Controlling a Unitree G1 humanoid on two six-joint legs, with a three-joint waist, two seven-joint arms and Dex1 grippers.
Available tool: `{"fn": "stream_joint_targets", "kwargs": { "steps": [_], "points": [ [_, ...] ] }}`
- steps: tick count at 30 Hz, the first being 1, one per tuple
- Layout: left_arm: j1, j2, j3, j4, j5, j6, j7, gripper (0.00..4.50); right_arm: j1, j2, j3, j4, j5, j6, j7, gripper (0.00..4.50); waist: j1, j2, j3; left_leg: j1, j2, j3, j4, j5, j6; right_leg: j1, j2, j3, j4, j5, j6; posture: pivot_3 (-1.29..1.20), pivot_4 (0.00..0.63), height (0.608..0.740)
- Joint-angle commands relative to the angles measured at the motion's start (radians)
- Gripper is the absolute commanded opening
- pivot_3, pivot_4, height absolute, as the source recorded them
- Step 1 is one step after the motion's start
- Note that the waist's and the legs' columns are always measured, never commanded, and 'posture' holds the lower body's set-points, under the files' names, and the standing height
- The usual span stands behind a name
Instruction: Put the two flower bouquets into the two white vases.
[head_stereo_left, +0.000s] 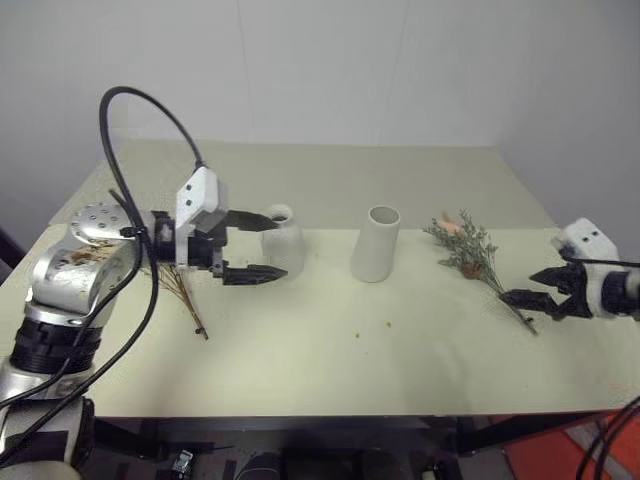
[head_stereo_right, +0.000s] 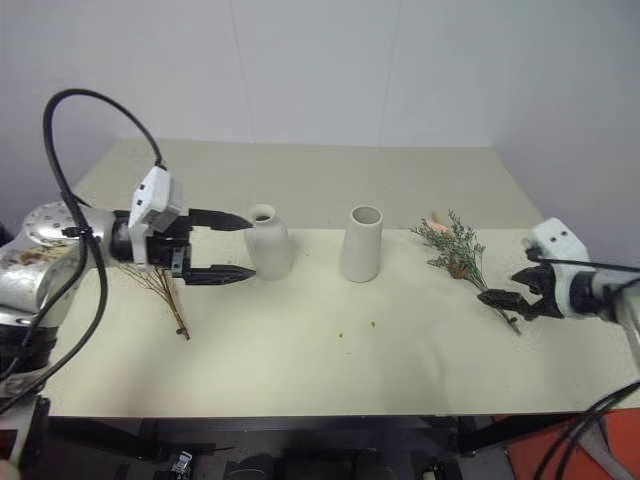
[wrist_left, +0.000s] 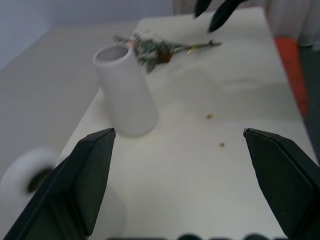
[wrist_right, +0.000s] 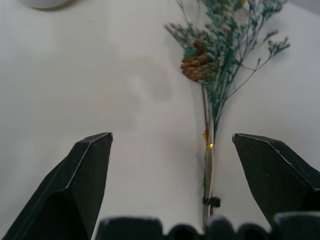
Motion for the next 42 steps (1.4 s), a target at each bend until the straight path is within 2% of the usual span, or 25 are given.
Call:
{"fn": "stream_joint_targets", "kwargs": {
  "steps": [1, 3, 10, 13, 19, 23, 32, 42],
  "points": [
    [-0.025, -0.025, -0.045, -0.021, 0.003, -0.002, -0.016, 4.47, -0.12, 0.041, 0.102, 0.199, -0.105, -0.033, 0.017, 4.5, -0.001, 0.0, 0.0, 0.0, 0.0, 0.0, 0.0, 0.0, 0.0, 0.0, 0.0, 0.0, 0.0, 0.0, 0.0, 0.0, 0.15, 0.74],
    [-0.016, -0.039, -0.096, -0.015, 0.045, -0.024, -0.025, 4.47, -0.196, 0.074, 0.144, 0.313, -0.147, -0.067, 0.037, 4.5, -0.002, 0.001, 0.0, 0.0, 0.0, 0.0, -0.001, 0.0, 0.0, -0.001, 0.0, 0.0, 0.0, 0.003, -0.005, 0.0, 0.15, 0.74],
    [-0.026, -0.159, -0.191, 0.073, 0.117, -0.071, -0.014, 4.47, -0.418, 0.189, 0.252, 0.701, -0.314, -0.254, 0.066, 4.5, -0.005, 0.003, 0.002, -0.001, -0.001, 0.0, -0.001, 0.0, 0.0, -0.001, 0.0, 0.001, 0.0, 0.004, -0.005, 0.0, 0.15, 0.74],
    [-0.037, -0.203, -0.209, 0.097, 0.138, -0.069, 0.0, 4.47, -0.494, 0.22, 0.252, 0.843, -0.35, -0.278, 0.075, 4.5, -0.005, 0.003, 0.002, 0.0, -0.001, 0.0, -0.001, 0.0, 0.0, -0.001, 0.0, 0.0, 0.0, 0.004, -0.005, 0.0, 0.15, 0.74],
    [-0.022, -0.219, -0.212, 0.09, 0.16, -0.073, -0.003, 4.47, -0.589, 0.241, 0.218, 0.991, -0.376, -0.264, 0.13, 4.5, -0.017, 0.004, 0.002, -0.001, -0.001, 0.0, -0.001, 0.0, 0.0, -0.001, 0.0, 0.001, 0.0, 0.005, -0.006, 0.0, 0.15, 0.74],
    [-0.007, -0.219, -0.212, 0.085, 0.17, -0.076, 0.0, 4.5, -0.613, 0.248, 0.216, 1.032, -0.402, -0.275, 0.139, 3.53, -0.025, 0.004, 0.003, 0.0, -0.001, -0.001, -0.001, 0.0, 0.0, -0.001, 0.0, 0.001, 0.001, 0.005, -0.006, 0.0, 0.15, 0.74],
    [-0.005, -0.224, -0.212, 0.086, 0.185, -0.085, 0.001, 4.5, -0.583, 0.261, 0.22, 1.059, -0.464, -0.367, 0.164, 0.32, -0.031, 0.006, 0.003, 0.001, -0.001, -0.001, -0.001, 0.0, 0.0, 0.0, 0.0, 0.001, 0.002, 0.005, -0.006, 0.0, 0.15, 0.74],
    [0.002, -0.219, -0.218, 0.083, 0.2, -0.087, -0.006, 4.5, -0.581, 0.264, 0.198, 1.066, -0.494, -0.397, 0.157, 0.32, -0.029, 0.007, 0.004, 0.001, -0.002, -0.001, -0.001, 0.0, 0.0, 0.0, 0.0, 0.001, 0.002, 0.005, -0.006, 0.0, 0.15, 0.74]
  ]
}}
